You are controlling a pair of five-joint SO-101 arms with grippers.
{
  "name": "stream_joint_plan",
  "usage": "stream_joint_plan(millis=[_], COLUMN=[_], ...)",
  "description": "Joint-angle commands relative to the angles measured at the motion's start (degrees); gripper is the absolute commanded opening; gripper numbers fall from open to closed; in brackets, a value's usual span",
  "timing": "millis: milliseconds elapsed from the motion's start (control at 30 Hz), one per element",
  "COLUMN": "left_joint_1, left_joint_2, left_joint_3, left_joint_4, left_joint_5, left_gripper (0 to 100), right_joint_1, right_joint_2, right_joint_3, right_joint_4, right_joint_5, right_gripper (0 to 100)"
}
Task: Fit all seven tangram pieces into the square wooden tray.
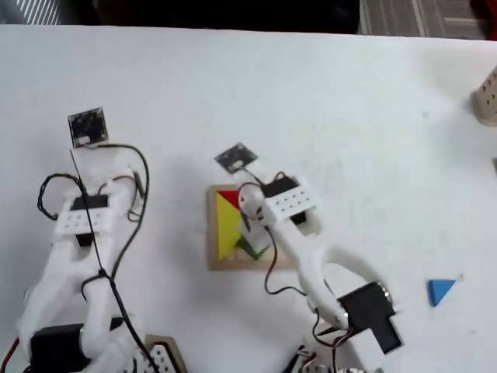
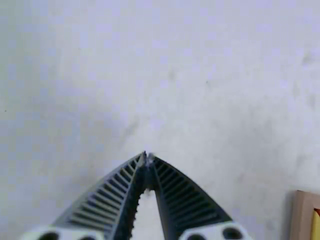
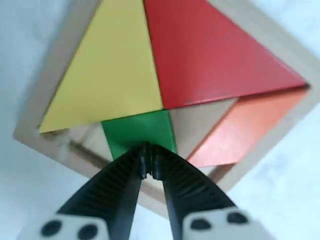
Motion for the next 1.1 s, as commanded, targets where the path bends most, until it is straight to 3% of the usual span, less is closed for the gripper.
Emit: stream_joint_plan(millis=[0,133,300,467,633,767,1067], left_joint_1=[1.0,1.0,1.0,2.2,2.9,3.0,3.0], left_joint_2=[-2.3,-2.3,-2.3,-2.3,-2.3,-2.3,-2.3], left_joint_3=[-1.6,-1.7,-1.7,-1.6,-1.1,-0.9,-0.7], left_joint_4=[-1.0,-1.1,-1.0,-1.0,-1.0,-1.0,-1.0], left_joint_5=[0.6,0.5,-0.1,-3.3,-3.4,-3.4,-3.4], left_gripper=[2,2,2,2,2,2,2], right_joint_1=[1.5,8.4,27.6,45.3,61.4,68.3,75.4], right_joint_2=[-5.3,-21.4,-40.1,-40.9,-36.9,-33.5,-24.5], right_joint_3=[-4.7,-10.6,-9.8,-1.5,3.7,8.4,14.6], right_joint_4=[7.0,17.9,22.7,22.2,14.9,8.7,-4.4], right_joint_5=[1.9,2.7,3.3,9.8,10.5,10.5,10.9], right_gripper=[1.8,1.8,2.2,9.8,12.9,8.8,8.7])
